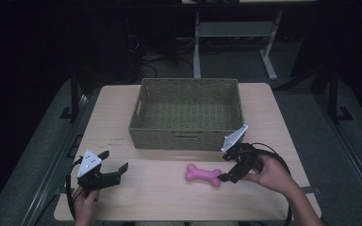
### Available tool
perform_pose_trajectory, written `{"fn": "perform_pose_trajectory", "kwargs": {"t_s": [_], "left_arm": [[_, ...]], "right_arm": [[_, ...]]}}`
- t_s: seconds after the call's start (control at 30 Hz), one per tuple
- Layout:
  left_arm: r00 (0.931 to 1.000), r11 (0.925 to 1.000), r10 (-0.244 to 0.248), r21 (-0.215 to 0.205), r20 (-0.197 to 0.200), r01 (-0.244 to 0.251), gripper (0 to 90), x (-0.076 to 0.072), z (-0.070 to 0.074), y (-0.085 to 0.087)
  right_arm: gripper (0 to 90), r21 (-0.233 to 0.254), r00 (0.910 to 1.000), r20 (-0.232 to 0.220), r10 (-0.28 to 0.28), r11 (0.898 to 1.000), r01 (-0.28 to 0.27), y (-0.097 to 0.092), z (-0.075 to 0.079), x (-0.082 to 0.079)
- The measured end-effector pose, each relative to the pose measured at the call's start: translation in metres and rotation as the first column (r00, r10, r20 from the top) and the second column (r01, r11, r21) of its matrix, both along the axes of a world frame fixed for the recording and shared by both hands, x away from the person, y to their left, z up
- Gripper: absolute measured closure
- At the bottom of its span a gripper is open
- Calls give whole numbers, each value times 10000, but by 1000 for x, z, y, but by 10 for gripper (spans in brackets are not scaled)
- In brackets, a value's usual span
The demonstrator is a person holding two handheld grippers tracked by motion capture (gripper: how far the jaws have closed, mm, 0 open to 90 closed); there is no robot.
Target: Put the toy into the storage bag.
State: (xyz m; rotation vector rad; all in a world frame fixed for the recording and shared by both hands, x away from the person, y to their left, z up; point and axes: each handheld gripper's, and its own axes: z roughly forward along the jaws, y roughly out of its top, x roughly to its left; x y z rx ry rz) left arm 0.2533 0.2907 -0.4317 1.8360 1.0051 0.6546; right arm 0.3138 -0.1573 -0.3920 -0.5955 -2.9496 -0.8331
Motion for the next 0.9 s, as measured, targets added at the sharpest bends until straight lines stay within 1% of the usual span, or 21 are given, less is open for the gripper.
{"fn": "perform_pose_trajectory", "kwargs": {"t_s": [0.2,0.27,0.4,0.43,0.53,0.67,0.77,0.8,0.83,0.9], "left_arm": [[10000,10000,17,-13,-33,-17,138,1,0,2],[10000,10000,23,-37,-18,-23,138,1,0,2],[10000,10000,33,-41,23,-33,139,0,0,2],[10000,10000,42,-69,14,-42,138,0,0,2],[10000,10000,60,-73,22,-60,138,0,0,2],[10000,10000,67,-69,17,-66,139,0,0,2],[10000,10000,64,-69,14,-64,138,0,0,3],[10000,10000,62,-65,17,-62,139,0,0,3],[10000,10000,51,-59,15,-51,138,0,0,3],[10000,10000,39,-54,22,-38,138,0,0,3]], "right_arm": [[208,-94,9998,-126,150,9998,-151,10,-3,2],[216,-139,9992,-214,341,9993,-344,17,-5,4],[216,-223,9985,-229,492,9985,-497,24,-8,6],[218,-248,9980,-293,552,9981,-560,29,-9,6],[224,-506,9967,-294,750,9958,-765,37,-13,8],[227,-642,9960,-295,845,9942,-863,44,-15,9],[243,-732,9946,-349,975,9923,-998,49,-18,10],[256,-899,9936,-382,1066,9899,-1097,54,-21,11],[261,-949,9933,-390,1087,9892,-1119,55,-22,11],[273,-974,9928,-394,1135,9884,-1169,57,-23,11]]}}
